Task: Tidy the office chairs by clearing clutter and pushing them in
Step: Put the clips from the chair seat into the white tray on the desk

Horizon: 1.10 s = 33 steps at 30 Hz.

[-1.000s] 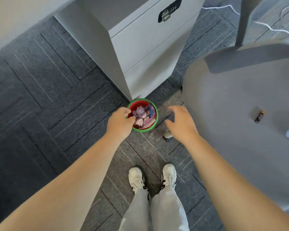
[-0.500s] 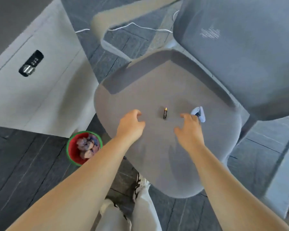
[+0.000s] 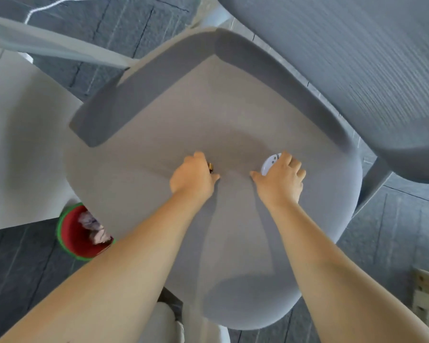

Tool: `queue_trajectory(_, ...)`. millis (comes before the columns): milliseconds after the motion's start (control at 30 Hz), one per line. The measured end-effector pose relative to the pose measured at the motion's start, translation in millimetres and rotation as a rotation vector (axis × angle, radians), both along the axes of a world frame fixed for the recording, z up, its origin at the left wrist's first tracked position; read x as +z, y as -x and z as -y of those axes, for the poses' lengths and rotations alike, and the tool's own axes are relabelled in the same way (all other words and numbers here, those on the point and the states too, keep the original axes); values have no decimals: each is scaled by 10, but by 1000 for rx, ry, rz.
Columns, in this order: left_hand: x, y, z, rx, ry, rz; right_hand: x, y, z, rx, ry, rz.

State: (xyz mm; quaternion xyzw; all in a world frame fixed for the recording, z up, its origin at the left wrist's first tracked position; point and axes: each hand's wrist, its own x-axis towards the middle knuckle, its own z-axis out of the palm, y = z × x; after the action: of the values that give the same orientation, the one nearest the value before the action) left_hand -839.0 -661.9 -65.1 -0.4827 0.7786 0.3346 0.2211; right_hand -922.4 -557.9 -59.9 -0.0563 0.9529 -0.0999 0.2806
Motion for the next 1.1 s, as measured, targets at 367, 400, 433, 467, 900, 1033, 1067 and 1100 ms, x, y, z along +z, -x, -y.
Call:
queue_trajectory(367,589,-518,348,215,45,-233,487,-312,442,239,220,138)
queue_trajectory(400,720,-628,421,232,70,-252,591,-387,528,278,256,143)
queue_trajectory(433,860,-750,493,243,92,-273,716,-471,617,320,285,143)
queue_trajectory(467,999,-882,561,253,113,-296,848,-565,705,363,313,136)
queue_trajectory(900,3075,-3123,1011,656,395,-504,3094,-2576,1799,787,664,247)
queue_trajectory(1033,3468,-3756,1013,836,485,-518,3479,-3167,2031,965,720,301)
queue_trajectory(1067,3539,-3903,993,888,505,-521,3547,-3302,2064,1013,730,324)
queue_trajectory(1100,3605,-4041,961,940,522,-524,3612,-3426,2091,1062,732,343)
